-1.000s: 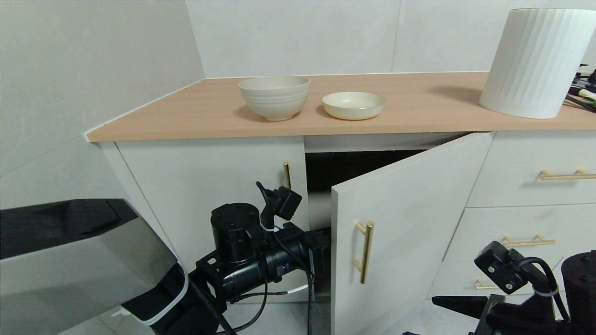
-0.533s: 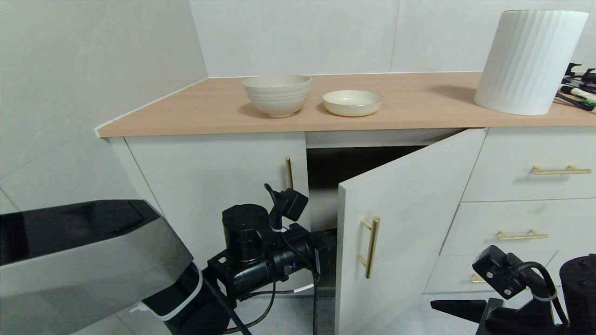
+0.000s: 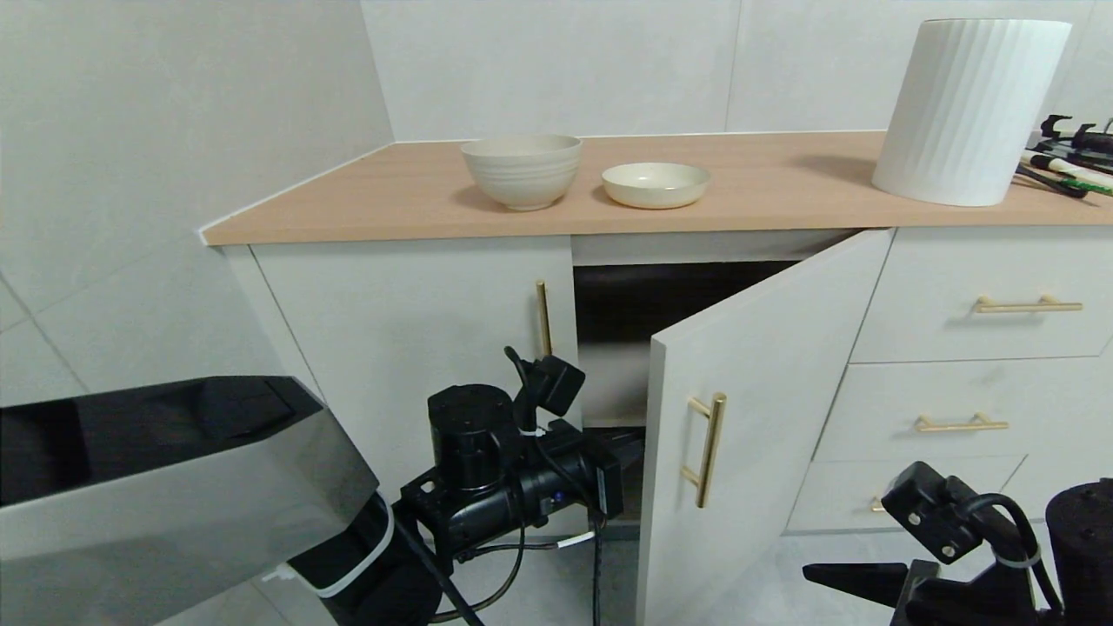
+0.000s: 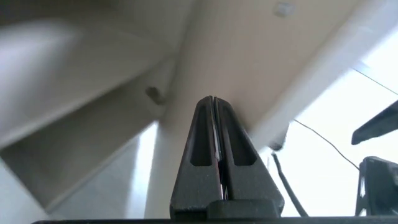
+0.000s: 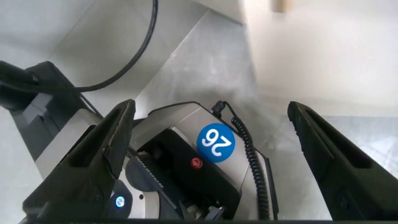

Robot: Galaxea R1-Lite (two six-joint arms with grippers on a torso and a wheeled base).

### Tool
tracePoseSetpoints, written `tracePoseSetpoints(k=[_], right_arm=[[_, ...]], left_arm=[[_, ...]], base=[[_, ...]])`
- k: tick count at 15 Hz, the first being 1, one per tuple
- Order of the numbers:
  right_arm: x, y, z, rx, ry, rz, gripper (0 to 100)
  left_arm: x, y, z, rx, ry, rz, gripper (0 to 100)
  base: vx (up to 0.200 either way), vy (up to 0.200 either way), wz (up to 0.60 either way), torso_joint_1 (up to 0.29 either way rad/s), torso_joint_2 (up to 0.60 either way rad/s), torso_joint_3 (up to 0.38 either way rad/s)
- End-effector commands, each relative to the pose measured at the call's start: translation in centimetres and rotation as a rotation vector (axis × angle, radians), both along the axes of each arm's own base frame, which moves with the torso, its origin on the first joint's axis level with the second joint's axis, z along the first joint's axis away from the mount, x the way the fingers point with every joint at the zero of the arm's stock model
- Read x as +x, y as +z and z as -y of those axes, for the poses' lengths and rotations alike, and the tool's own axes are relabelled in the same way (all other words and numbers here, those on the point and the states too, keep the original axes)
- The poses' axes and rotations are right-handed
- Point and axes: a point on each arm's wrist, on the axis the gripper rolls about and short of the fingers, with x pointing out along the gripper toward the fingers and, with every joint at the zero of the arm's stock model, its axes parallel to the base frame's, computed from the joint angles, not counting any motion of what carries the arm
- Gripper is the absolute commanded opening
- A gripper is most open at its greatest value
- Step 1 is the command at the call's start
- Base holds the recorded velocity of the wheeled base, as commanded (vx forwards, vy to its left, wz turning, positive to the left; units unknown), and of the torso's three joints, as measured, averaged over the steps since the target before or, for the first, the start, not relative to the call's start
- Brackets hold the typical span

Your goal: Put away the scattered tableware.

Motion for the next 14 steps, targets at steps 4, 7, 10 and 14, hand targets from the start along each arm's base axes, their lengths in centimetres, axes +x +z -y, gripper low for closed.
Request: tracePoseSetpoints(k=[4,7,10,14], right_arm=[[-0.3,-0.1,-0.2,-0.006,0.017,-0.003,100],[-0.7,-0.2,-0.3,-0.003,0.037,-0.001,100],[-1.9,0.1,-0.3,0.015,0.092,0.011,100],[-4.4,0.6,0.1,0.052,0.214,0.048,100]], left_arm=[[0.4,-1.2,0.7,0.013,-0.005,-0.014,0],[0.6,-1.0,1.0,0.004,-0.008,-0.004,0],[-0.3,-0.2,2.5,-0.015,-0.051,0.022,0],[-2.7,-0.1,5.2,-0.019,-0.118,0.031,0]], base=[[0.0,0.0,0.0,0.0,0.0,0.0],[0.0,0.0,0.0,0.0,0.0,0.0],[0.0,0.0,0.0,0.0,0.0,0.0],[0.0,0.0,0.0,0.0,0.0,0.0]])
